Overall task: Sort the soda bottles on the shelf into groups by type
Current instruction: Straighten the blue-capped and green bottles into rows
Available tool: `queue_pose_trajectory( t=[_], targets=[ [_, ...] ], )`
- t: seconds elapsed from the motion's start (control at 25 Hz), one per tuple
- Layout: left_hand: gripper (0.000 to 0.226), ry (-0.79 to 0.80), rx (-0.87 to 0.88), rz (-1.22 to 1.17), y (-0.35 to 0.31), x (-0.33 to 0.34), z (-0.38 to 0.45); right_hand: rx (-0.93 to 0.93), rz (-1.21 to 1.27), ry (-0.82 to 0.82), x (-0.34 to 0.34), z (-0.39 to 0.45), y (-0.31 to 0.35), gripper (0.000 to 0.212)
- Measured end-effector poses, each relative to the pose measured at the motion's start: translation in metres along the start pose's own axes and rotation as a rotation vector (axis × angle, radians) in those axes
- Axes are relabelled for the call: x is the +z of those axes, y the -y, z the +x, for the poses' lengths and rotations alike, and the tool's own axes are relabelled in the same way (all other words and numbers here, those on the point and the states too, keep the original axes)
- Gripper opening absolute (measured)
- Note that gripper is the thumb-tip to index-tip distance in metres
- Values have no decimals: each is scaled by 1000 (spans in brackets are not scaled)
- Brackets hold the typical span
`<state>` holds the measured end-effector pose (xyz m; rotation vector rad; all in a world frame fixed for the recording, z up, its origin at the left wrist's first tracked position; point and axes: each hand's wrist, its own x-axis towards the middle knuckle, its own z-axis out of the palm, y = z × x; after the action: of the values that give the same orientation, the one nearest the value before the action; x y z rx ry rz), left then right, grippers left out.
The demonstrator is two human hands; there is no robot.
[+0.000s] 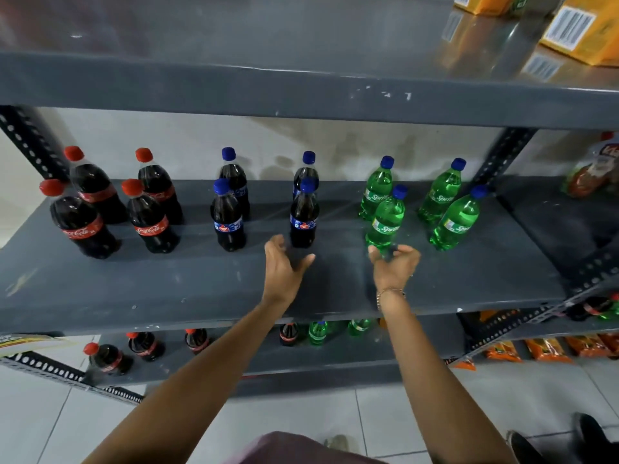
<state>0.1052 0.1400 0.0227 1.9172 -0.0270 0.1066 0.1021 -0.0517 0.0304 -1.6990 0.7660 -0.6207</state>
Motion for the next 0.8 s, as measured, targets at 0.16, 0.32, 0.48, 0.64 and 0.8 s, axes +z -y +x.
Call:
queue_pose_trajectory(
  t=[0.16,0.32,0.48,0.64,0.8],
  targets=[
    [95,-34,-59,-14,-10,26,22,-61,-185,412,-27,45,3,78],
    [60,-143,-13,44,-4,33,32,-96,-223,468,-24,53,4,61],
    [52,-177,-28,62,3,37,31,-106,-247,474,-20,61,4,55],
    [55,-167,-34,60,-2,38,32,-145,-270,518,-18,65,6,48],
    [49,-309,-19,76,-5,40,16,-140,-203,605,-25,69,7,49]
  ],
)
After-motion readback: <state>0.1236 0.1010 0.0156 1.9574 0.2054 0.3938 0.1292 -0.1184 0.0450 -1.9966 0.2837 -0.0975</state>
